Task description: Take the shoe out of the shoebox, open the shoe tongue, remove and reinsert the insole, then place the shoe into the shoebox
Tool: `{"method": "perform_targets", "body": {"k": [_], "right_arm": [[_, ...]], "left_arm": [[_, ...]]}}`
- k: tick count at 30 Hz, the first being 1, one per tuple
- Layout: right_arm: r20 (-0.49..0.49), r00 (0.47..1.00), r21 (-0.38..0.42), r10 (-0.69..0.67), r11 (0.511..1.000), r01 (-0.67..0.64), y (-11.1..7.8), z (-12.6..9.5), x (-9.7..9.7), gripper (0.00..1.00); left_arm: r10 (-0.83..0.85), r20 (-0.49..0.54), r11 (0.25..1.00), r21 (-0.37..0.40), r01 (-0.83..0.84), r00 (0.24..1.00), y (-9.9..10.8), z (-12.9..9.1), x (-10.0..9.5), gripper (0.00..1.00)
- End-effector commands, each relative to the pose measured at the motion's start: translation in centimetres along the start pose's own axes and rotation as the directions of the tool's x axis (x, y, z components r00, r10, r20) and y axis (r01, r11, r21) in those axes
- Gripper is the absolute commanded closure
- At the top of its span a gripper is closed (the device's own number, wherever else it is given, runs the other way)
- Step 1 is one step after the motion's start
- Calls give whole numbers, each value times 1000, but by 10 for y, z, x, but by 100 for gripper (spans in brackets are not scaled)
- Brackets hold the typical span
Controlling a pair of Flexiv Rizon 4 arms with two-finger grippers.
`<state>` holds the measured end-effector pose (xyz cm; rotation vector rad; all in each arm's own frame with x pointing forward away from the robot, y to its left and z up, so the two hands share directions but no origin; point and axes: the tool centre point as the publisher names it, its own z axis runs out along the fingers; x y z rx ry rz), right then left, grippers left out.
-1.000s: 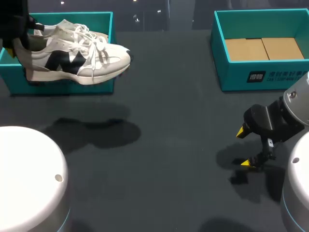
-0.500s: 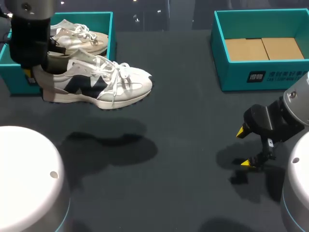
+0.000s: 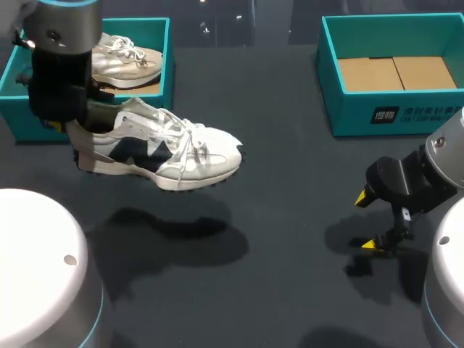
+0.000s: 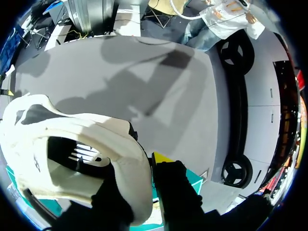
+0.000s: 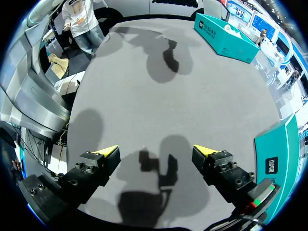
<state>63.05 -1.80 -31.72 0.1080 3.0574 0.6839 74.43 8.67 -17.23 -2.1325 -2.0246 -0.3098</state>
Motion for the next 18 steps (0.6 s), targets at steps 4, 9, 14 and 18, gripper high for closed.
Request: {"method": "perform_targets", "body": {"k": [4,9,14,18], "right_arm": [[4,1000,2,0,1000,0,0,0,2,0],[4,1000,2,0,1000,0,0,0,2,0],[4,1000,2,0,1000,0,0,0,2,0],[4,1000,2,0,1000,0,0,0,2,0]], "left_arm": [[5,-44,1000,13,-4,999,-2,15,-56,100],[2,-60,1000,19,-1,998,-10,28,-90,100],[-4,-82,1000,13,5,997,-15,47,-121,100],[-8,-84,1000,14,10,996,-15,58,-142,100]]}}
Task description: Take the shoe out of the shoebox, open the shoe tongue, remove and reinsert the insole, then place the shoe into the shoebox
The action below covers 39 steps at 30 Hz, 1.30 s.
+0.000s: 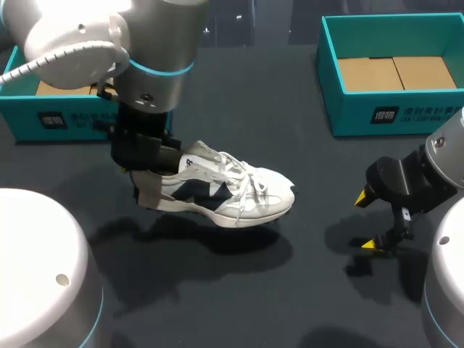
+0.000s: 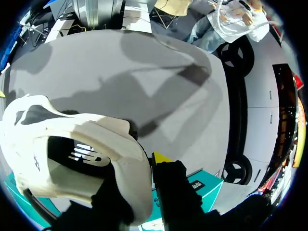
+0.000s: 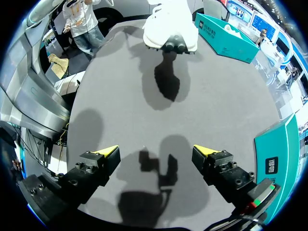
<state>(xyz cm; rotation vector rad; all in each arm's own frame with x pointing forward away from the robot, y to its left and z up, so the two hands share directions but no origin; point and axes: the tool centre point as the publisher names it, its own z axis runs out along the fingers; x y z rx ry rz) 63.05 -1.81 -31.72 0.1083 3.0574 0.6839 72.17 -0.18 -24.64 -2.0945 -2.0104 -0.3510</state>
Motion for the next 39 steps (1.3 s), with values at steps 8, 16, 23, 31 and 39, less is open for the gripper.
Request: {"method": "perform_targets", "body": {"k": [8,16,23,31,39], "right_arm": [[4,1000,2,0,1000,0,0,0,2,0],[4,1000,2,0,1000,0,0,0,2,0],[4,1000,2,0,1000,0,0,0,2,0],[4,1000,2,0,1000,0,0,0,2,0],[4,1000,2,0,1000,0,0,0,2,0]], "left_arm": [[-13,-27,1000,-18,12,1000,5,29,-69,100],[-5,-18,1000,-20,5,1000,8,50,-93,100],[-1,-28,999,-49,0,1000,7,69,-107,100],[-9,-39,998,-57,7,999,0,81,-114,100],[-40,-48,996,-76,36,998,-12,84,-112,100]]}}
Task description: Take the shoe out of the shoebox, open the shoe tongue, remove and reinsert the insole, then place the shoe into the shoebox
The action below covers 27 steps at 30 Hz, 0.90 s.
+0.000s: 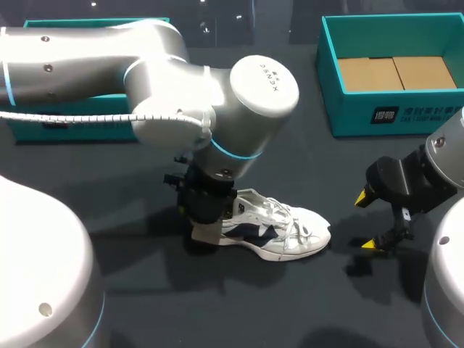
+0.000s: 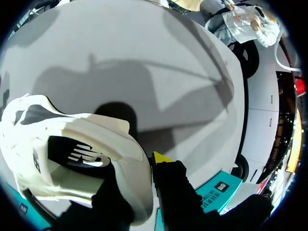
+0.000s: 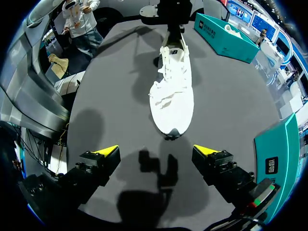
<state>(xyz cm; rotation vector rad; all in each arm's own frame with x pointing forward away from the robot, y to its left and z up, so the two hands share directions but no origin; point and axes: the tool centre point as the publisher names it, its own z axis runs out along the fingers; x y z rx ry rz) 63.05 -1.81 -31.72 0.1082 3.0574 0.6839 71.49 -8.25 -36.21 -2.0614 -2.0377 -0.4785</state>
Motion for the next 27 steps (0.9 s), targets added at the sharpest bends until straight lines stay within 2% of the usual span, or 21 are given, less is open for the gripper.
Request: {"method": "perform_targets", "body": {"k": [1,9,15,16,18,22,23,25,27], "right_arm": [[4,1000,2,0,1000,0,0,0,2,0],[4,1000,2,0,1000,0,0,0,2,0],[4,1000,2,0,1000,0,0,0,2,0],[4,1000,2,0,1000,0,0,0,2,0],[4,1000,2,0,1000,0,0,0,2,0],[4,1000,2,0,1000,0,0,0,2,0],[4,1000,2,0,1000,0,0,0,2,0],[4,1000,2,0,1000,0,0,0,2,0],[4,1000,2,0,1000,0,0,0,2,0]], "left_arm": [[-1,5,1000,-17,1,1000,-9,1,2,100],[-6,-1,1000,-9,6,1000,-20,12,8,100],[-3,3,1000,-8,3,1000,-20,16,12,100],[-2,5,1000,-9,2,1000,-19,16,13,96],[7,13,1000,-11,-7,1000,-19,15,14,82],[9,20,1000,-16,-9,1000,-19,14,16,71],[10,27,1000,-16,-9,1000,-19,12,16,62],[11,37,1000,-19,-10,999,-18,9,18,52],[9,50,1000,-18,-8,999,-17,5,20,29]]}}
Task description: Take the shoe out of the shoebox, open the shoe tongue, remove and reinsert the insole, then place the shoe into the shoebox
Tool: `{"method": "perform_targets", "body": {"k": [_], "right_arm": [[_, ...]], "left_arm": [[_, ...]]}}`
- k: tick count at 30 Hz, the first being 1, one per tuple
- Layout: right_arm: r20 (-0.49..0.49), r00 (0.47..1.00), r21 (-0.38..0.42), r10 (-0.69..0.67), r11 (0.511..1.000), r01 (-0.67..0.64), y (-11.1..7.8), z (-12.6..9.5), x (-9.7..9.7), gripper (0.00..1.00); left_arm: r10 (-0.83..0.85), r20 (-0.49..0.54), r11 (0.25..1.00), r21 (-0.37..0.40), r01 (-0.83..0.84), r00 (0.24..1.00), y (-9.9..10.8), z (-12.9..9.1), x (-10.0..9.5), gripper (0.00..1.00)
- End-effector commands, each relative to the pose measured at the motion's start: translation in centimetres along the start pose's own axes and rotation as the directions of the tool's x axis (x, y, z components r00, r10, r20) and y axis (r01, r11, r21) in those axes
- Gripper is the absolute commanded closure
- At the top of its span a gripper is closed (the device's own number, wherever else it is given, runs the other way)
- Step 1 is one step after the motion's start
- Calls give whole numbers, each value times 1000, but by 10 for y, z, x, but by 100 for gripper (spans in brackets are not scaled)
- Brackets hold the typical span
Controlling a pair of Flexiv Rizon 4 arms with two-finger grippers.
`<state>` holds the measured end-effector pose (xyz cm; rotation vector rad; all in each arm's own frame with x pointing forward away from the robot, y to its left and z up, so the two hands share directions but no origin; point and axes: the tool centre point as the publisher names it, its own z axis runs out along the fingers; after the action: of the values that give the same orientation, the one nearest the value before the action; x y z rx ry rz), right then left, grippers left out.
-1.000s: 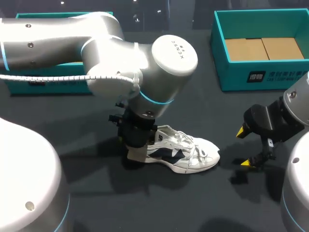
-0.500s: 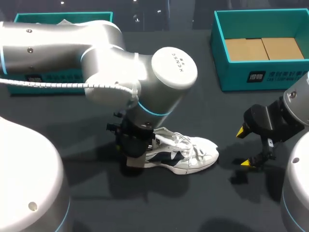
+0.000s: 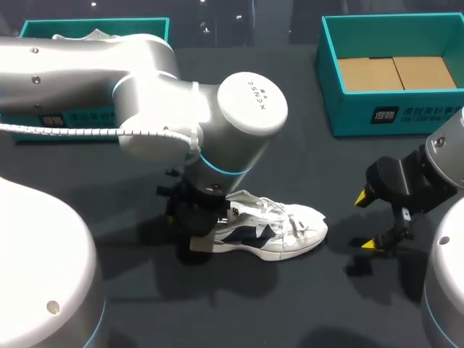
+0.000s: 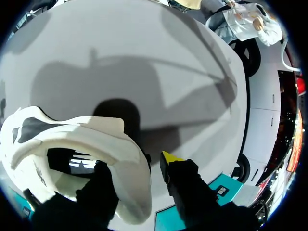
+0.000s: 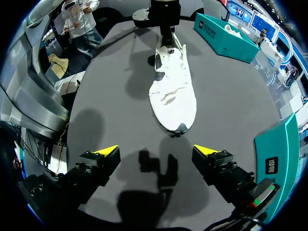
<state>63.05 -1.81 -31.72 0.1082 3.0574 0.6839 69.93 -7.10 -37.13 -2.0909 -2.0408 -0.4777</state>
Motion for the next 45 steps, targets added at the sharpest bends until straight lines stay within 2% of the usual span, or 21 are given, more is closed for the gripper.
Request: {"method": "perform_targets", "body": {"k": [1,3,13,16,17,19,20,21,35,37,39,42,45], "right_arm": [[4,1000,2,0,1000,0,0,0,2,0],[4,1000,2,0,1000,0,0,0,2,0],[4,1000,2,0,1000,0,0,0,2,0],[4,1000,2,0,1000,0,0,0,2,0],[4,1000,2,0,1000,0,0,0,2,0],[4,1000,2,0,1000,0,0,0,2,0],[4,1000,2,0,1000,0,0,0,2,0],[4,1000,2,0,1000,0,0,0,2,0],[4,1000,2,0,1000,0,0,0,2,0],[4,1000,2,0,1000,0,0,0,2,0],[4,1000,2,0,1000,0,0,0,2,0],[4,1000,2,0,1000,0,0,0,2,0],[4,1000,2,0,1000,0,0,0,2,0]], "left_arm": [[-2,39,1000,11,2,999,0,-10,14,17],[2,70,999,48,-6,998,0,-23,20,0],[-39,252,998,64,24,967,-11,-86,50,0],[-97,297,990,129,61,950,-17,-98,63,0],[-119,305,985,155,74,945,-18,-100,66,0],[-218,319,943,311,115,923,-21,-105,78,0],[-250,311,914,389,117,917,-22,-106,83,0],[-276,273,849,519,101,921,-25,-103,91,0],[-276,273,849,519,101,921,-25,-103,91,0],[-403,270,755,638,151,874,-16,-110,99,0],[-515,261,670,717,193,817,-7,-115,110,0],[-637,241,580,776,249,732,6,-115,123,0],[-706,216,505,821,266,674,11,-112,136,0]]}}
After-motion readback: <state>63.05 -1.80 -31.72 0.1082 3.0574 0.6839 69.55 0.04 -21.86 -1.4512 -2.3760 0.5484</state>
